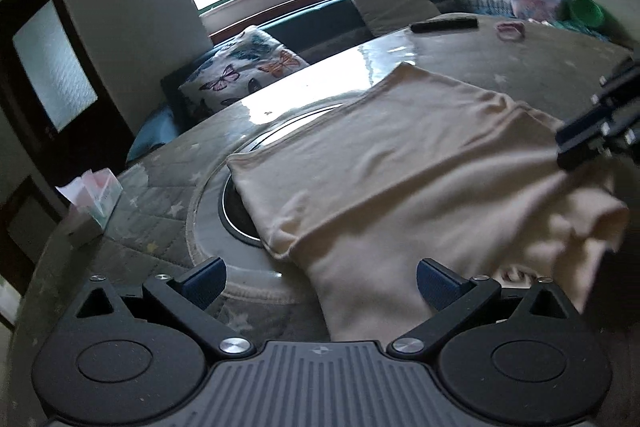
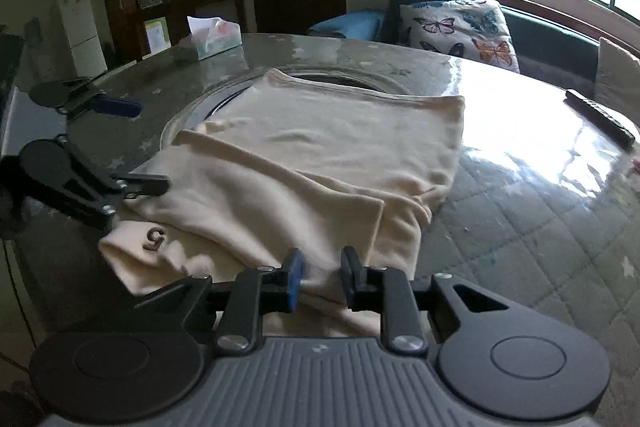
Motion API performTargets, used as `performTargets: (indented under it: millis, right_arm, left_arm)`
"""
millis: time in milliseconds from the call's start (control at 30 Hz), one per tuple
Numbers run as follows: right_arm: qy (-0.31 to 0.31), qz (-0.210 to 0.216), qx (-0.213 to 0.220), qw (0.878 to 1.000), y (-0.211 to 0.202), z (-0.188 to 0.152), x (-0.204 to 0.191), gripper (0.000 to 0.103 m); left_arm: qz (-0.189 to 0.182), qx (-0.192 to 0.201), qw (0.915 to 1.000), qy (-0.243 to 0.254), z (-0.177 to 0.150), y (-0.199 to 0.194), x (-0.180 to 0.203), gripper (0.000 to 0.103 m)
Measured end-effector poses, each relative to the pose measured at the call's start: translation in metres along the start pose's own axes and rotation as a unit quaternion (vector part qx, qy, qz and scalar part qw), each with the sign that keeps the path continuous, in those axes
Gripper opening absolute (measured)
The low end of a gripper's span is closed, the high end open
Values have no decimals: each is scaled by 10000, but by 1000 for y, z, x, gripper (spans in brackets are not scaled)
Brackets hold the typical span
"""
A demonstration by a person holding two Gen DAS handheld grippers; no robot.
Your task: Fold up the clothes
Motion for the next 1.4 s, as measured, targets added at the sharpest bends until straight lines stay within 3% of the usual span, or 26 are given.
performTargets:
  millis: [233,467,567,667,733,833,933,1167,1267,1333,1400]
  right_arm:
    - [27,-132,-16,9999,-3,-8,3,22]
    - [-165,-121,36,9998,-22,-9,-5,28]
    - [-364,-118,-12,9993,-33,-13,-12,33]
    - [-548,-92,-61,9984,-41,-18,-19,35]
    - [-669,-75,-93,9977,-47,-22,-24,39]
    - [-874,-35,-141,9961,-52,-27,-32,43]
    - [-1088,-5,-144,9940,-52,-31,-40,45]
    - [-1433,-65,129,9896,-30,-21,-51,45]
    - [-1389,-5,172,9902,-18,-15,-50,38]
    - [-1289,59,90,9916,-12,-13,-48,15]
    - [-1190,112,32,9928,-7,-11,-45,13]
  left_arm:
    - [-242,300,9982,457,-14,-40,11,103]
    - [-599,648,9862,1400,-29,-59,50,100]
    - [-787,770,9819,1544,-28,-57,65,86]
    - [-1029,827,9803,1471,-23,-51,72,62]
    - [-1165,782,9804,1384,-19,-46,73,31]
    - [-1333,712,9829,1053,-11,-40,65,18]
    - [-1354,740,9856,690,4,-37,52,13]
    - [-1376,688,9878,247,22,-25,34,12]
    - [-1420,632,9877,181,20,-24,33,12]
    - [-1434,603,9876,196,16,-26,33,16]
    - [-1407,582,9881,226,11,-30,33,21]
Point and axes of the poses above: each gripper's, at about its wrist camera, not at the fingertips, and y roughly the way its jaws point, x to its right, z to its top, the point moved 4 cm from there along y, roughly the way its jaws point, and after that the axes turned 4 degrees about z, right-handed, at the moved point
